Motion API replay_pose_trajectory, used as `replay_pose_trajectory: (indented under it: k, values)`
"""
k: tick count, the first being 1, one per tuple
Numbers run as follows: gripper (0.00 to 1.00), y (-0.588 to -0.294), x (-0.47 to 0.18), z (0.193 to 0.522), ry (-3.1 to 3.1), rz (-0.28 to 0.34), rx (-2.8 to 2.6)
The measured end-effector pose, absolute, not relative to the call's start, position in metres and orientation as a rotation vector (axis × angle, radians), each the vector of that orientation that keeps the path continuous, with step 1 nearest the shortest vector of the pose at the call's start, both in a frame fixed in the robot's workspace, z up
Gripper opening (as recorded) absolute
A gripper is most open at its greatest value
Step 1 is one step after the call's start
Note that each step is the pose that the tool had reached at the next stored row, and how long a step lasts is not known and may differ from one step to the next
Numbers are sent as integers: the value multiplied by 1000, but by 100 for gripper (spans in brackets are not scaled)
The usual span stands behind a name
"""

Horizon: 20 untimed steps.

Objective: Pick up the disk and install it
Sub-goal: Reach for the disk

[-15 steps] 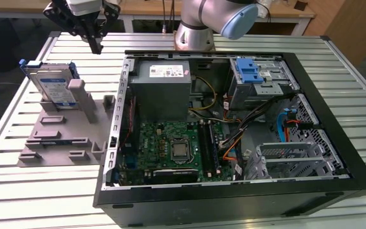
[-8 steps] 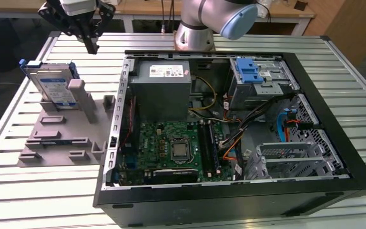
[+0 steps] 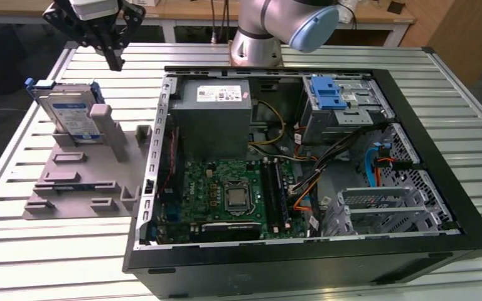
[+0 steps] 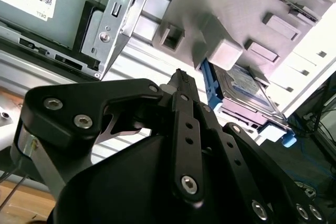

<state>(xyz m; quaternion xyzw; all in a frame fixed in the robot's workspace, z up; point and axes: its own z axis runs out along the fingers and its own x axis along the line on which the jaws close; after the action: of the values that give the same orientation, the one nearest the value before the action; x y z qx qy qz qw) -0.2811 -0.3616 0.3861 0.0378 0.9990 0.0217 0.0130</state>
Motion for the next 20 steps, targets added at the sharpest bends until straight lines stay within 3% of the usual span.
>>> replay_pose_trajectory:
  k: [20]
  values:
    - [11,-357,-310,384,3113,68,118]
